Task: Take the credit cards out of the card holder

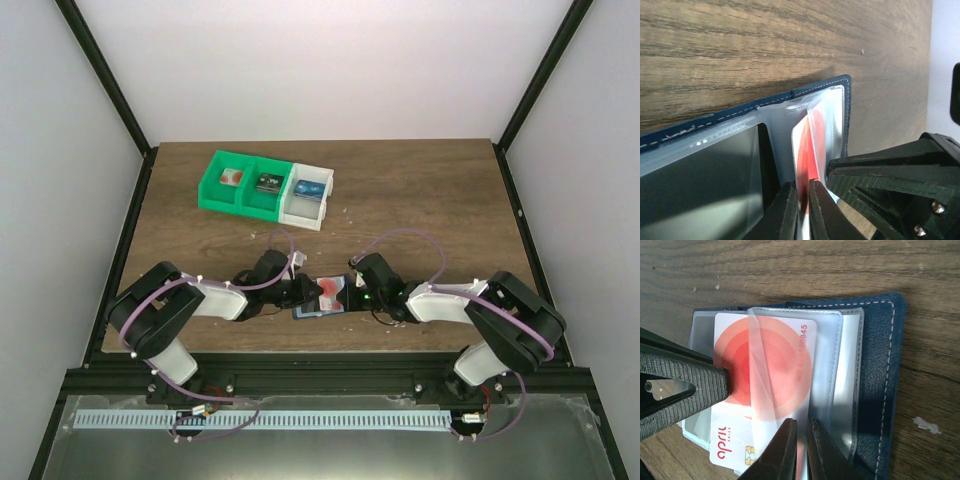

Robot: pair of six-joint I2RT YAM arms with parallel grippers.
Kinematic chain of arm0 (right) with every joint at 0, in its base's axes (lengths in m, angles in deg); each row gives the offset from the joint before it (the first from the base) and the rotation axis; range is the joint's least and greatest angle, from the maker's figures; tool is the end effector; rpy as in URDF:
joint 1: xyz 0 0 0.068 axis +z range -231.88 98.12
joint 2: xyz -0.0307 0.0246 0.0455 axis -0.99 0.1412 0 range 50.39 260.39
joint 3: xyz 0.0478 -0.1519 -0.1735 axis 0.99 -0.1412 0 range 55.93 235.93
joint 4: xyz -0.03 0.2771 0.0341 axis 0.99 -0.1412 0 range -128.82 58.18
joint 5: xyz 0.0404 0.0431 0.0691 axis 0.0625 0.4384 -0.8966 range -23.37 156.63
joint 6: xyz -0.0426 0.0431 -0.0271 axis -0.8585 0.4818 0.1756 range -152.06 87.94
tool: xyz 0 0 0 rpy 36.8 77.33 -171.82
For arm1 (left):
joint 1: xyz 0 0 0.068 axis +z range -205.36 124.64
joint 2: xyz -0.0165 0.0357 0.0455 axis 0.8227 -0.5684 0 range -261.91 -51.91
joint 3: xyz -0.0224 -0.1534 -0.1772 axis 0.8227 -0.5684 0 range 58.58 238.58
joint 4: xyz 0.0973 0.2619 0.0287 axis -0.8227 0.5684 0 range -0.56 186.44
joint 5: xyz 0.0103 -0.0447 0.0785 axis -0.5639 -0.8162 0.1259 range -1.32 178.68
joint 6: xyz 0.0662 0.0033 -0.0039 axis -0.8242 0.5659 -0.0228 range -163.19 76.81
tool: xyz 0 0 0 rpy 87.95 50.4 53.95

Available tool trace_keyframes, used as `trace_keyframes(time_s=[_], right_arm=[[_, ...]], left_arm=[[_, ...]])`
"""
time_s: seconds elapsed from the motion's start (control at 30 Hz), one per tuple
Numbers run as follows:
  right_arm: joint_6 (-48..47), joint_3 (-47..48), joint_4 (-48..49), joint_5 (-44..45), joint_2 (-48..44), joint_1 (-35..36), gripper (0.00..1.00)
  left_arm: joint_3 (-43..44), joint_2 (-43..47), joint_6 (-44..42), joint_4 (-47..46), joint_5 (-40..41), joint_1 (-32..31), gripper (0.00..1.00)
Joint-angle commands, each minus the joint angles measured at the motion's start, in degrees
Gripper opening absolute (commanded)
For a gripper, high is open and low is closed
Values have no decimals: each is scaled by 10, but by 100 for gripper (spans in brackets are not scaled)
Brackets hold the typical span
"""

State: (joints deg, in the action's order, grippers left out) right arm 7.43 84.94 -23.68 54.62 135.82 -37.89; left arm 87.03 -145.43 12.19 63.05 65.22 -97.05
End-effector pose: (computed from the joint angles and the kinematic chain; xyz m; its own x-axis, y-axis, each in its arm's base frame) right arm 0.1956 0.2040 0.0564 -0.9098 -0.0138 -0.4149 -0.2597 0.7985 0.5430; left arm 0.2069 -0.2122 0.0463 -0.9582 -0.1573 -0.2388 0.0945 0.6139 -0.7837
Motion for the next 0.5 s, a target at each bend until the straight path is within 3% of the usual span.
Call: trace_keyframes(time_s=[0.0, 0.07, 0.47], right_arm=[[-7, -18, -32, 3, 5, -2, 9], [-7, -21, -32, 4, 3, -2, 9], [-9, -26, -30, 7, 8, -2, 9]], left_arm=[[11, -2, -5, 14, 14, -3, 6], [9, 1, -4, 15, 17, -3, 0], [15, 37, -19, 80, 21, -3, 0]])
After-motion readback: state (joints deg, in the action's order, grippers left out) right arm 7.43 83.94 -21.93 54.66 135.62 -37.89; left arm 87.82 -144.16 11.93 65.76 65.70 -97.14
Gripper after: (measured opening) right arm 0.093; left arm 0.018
